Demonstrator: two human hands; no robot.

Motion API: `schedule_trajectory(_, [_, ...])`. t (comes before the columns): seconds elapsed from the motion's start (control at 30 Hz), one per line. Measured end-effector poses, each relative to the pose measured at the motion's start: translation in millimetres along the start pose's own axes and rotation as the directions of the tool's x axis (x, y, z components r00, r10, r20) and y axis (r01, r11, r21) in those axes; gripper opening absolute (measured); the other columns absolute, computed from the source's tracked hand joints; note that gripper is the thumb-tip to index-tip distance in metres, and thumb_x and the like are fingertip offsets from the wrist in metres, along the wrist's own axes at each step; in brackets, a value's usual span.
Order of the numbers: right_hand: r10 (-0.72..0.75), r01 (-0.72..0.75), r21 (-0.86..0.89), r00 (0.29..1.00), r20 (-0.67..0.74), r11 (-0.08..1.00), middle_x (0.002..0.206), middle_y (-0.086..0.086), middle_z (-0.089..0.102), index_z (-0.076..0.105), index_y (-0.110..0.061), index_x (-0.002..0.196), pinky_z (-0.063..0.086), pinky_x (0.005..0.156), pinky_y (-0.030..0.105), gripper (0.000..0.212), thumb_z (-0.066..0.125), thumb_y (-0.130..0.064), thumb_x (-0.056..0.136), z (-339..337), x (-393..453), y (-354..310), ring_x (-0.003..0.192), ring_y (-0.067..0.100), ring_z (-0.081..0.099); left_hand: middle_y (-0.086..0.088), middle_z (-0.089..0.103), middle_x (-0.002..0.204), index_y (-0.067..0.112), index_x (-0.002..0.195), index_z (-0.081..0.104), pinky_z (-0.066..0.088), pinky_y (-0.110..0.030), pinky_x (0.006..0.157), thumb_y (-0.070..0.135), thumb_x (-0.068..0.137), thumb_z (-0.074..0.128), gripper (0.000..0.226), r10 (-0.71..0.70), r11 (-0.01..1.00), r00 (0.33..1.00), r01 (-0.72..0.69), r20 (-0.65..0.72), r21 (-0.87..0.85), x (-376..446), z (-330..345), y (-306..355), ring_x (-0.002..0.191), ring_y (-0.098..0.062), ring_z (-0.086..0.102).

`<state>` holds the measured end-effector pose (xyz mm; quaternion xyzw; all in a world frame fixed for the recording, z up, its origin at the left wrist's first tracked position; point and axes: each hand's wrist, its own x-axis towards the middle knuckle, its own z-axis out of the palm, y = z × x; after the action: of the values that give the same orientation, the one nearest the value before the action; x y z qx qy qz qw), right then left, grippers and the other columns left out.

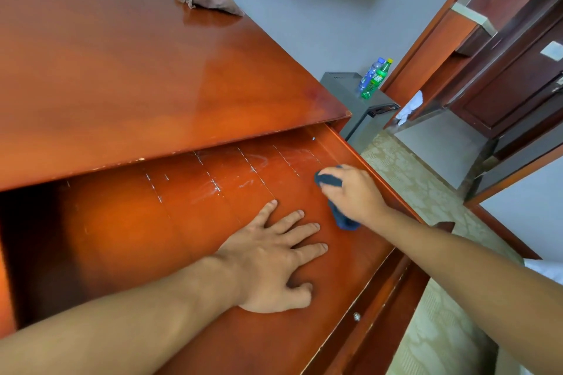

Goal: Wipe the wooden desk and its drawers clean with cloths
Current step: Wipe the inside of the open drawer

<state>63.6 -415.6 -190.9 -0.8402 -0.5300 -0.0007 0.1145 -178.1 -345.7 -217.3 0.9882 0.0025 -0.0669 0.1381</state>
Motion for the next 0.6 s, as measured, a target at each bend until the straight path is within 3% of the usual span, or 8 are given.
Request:
schedule_trajectory(0.1, [0.192,-0.198,-0.059,0.977,-0.096,0.978,0.082,0.005,0.066,0.069,-0.021,0.082,0.054,0.070,0.041,0.018,0.055,-0.022,0.093,1.7,35.1,10.1,0.083,0.032,0.066,0.013,-0.011,0.173,0.045,0.164,0.003,-0.022,-0.055,0.122,0.070,0.097,0.027,0.075,0.000,1.000,1.000,0.000,-0.007,0.009,-1.3,-0.5,-0.8,0.156,-0.014,-0.025])
schedule_trajectory(0.17, [0.187,-0.197,-0.081,0.976,-0.114,0.977,0.088,0.005,0.065,0.072,-0.021,0.090,0.054,0.073,0.040,0.017,0.056,-0.023,0.093,6.6,38.9,3.7,0.087,0.033,0.065,0.013,-0.011,0.173,0.045,0.164,0.003,-0.022,-0.055,0.122,0.070,0.098,0.027,0.075,0.003,1.000,1.000,-0.003,-0.006,0.007,-1.6,-0.5,-1.4,0.157,-0.014,-0.024])
schedule_trajectory(0.3, [-0.029,0.027,0.058,0.999,0.046,0.998,0.099,-0.004,0.060,0.073,-0.025,0.118,0.052,0.076,0.033,0.025,0.065,-0.022,0.095,4.3,-9.9,-19.8,0.089,0.018,0.061,0.012,-0.010,0.173,0.044,0.164,0.003,-0.023,-0.055,0.121,0.069,0.098,0.028,0.075,0.004,1.000,1.000,-0.004,0.002,0.010,0.4,-1.8,0.2,0.157,-0.014,-0.024])
schedule_trajectory(0.37, [-0.091,0.088,0.053,0.994,0.063,0.995,0.099,-0.006,0.060,0.071,-0.027,0.122,0.051,0.076,0.032,0.027,0.066,-0.023,0.096,1.4,-18.6,-16.9,0.089,0.015,0.061,0.011,-0.010,0.173,0.044,0.164,0.003,-0.023,-0.056,0.121,0.069,0.098,0.028,0.075,0.000,1.000,1.000,0.000,0.009,0.008,0.3,-2.0,0.3,0.157,-0.015,-0.024])
schedule_trajectory(0.53, [0.107,-0.111,-0.105,0.993,-0.043,0.988,0.097,0.006,0.064,0.073,-0.024,0.101,0.053,0.074,0.040,0.017,0.057,-0.022,0.097,-1.4,30.9,-4.8,0.094,0.032,0.064,0.013,-0.010,0.173,0.045,0.164,0.003,-0.022,-0.055,0.122,0.068,0.098,0.028,0.074,-0.001,1.000,1.000,0.001,-0.005,0.013,-1.0,-2.3,0.8,0.157,-0.014,-0.024])
schedule_trajectory(0.6, [0.140,-0.145,-0.155,0.989,-0.045,0.977,0.107,0.008,0.064,0.072,-0.025,0.112,0.053,0.079,0.039,0.020,0.057,-0.024,0.098,2.2,34.5,-11.2,0.101,0.033,0.063,0.013,-0.010,0.173,0.046,0.164,0.003,-0.022,-0.055,0.122,0.069,0.098,0.028,0.074,-0.001,1.000,1.000,0.001,-0.006,0.013,-1.6,-2.1,0.9,0.157,-0.014,-0.023])
